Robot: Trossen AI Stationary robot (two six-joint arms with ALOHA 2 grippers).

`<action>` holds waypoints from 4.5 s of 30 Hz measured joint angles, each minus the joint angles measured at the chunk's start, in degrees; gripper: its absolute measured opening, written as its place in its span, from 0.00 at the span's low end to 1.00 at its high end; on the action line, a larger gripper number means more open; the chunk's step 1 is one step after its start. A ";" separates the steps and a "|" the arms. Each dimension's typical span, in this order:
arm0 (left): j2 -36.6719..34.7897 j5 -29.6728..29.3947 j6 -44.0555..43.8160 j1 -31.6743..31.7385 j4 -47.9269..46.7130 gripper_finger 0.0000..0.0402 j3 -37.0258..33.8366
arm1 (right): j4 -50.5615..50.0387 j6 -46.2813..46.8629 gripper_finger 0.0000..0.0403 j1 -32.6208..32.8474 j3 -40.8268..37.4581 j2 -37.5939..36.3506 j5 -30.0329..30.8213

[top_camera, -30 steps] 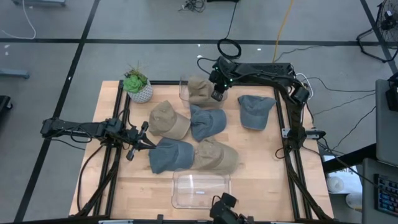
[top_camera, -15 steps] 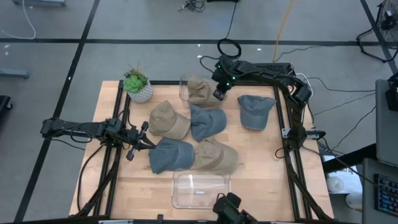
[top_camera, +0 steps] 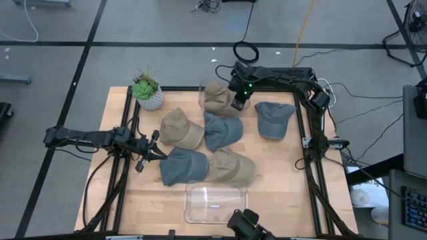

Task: Pick & Place hat
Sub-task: Put the top right brown cap into the top transparent bin, then put the bottom brown cap into the top transparent bin

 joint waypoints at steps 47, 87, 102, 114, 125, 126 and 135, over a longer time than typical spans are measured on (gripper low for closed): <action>0.00 0.00 0.00 0.00 -0.01 0.09 0.00 | -2.10 -1.90 0.00 17.14 -2.33 -24.28 -3.58; 0.00 0.00 0.00 0.00 -0.01 0.09 0.00 | 34.32 14.97 0.75 51.73 -40.85 -29.03 16.87; -0.02 0.00 0.00 0.00 -0.01 0.09 0.00 | 37.58 13.22 0.71 51.13 -40.79 -23.65 14.07; -0.01 -0.01 0.00 0.00 -0.01 0.09 0.00 | 37.58 11.84 0.43 51.13 -40.79 -23.65 14.05; 0.00 -0.01 0.00 0.00 -0.01 0.09 0.00 | 37.53 9.92 0.04 51.13 -40.79 -23.65 13.81; -0.02 0.00 0.00 0.00 -0.01 0.09 0.00 | 37.53 9.81 0.02 51.13 -40.79 -23.65 13.79; 0.00 -0.02 0.00 0.00 -0.01 0.09 0.00 | 37.52 10.42 0.01 51.13 -40.79 -23.68 13.66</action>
